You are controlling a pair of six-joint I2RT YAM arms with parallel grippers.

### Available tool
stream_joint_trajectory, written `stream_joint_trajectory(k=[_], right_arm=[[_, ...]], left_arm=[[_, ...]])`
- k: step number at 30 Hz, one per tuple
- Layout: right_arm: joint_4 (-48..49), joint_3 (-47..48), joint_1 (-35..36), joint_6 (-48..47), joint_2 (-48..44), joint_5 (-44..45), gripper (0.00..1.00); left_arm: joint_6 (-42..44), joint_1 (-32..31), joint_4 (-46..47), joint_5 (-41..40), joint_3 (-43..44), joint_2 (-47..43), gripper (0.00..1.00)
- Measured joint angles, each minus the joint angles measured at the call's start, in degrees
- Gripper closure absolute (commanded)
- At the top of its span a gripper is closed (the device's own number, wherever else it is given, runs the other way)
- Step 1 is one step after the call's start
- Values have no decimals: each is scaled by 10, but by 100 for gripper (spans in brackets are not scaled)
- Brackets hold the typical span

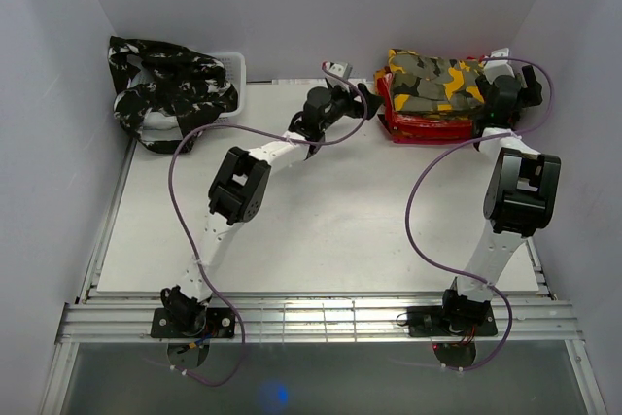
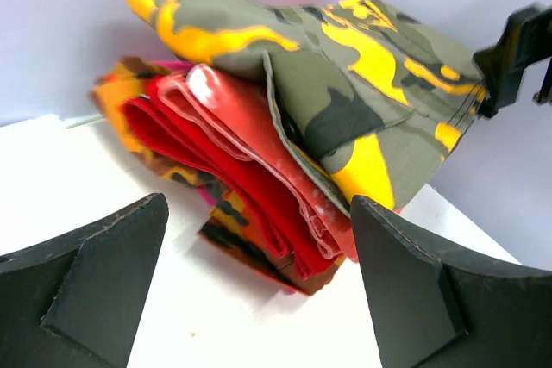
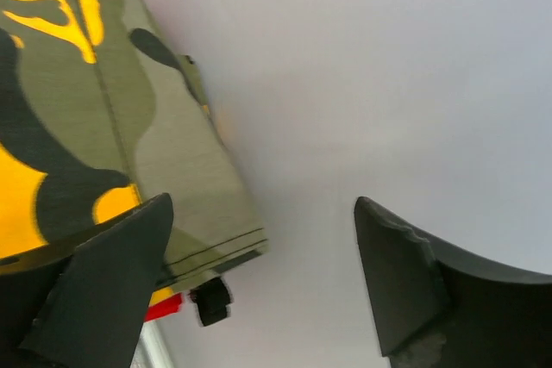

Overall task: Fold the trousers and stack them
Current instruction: Neatly place the folded trousers to the corner

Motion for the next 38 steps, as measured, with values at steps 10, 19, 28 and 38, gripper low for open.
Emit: stream_joint_trajectory(k=[10, 19, 28, 38], right_arm=[[-108, 17, 5, 43, -42, -39, 10], [-397, 55, 33, 116, -231, -302, 10], [-693, 14, 49, 93, -361, -512, 10], [-884, -222, 49, 3, -599, -475, 10]], left_arm=[[-28, 55, -81, 24, -213, -259, 2], [5, 168, -417, 94, -207, -382, 2], [132, 259, -718, 124, -312, -510, 2], [218, 253, -852, 45, -556, -796, 2]])
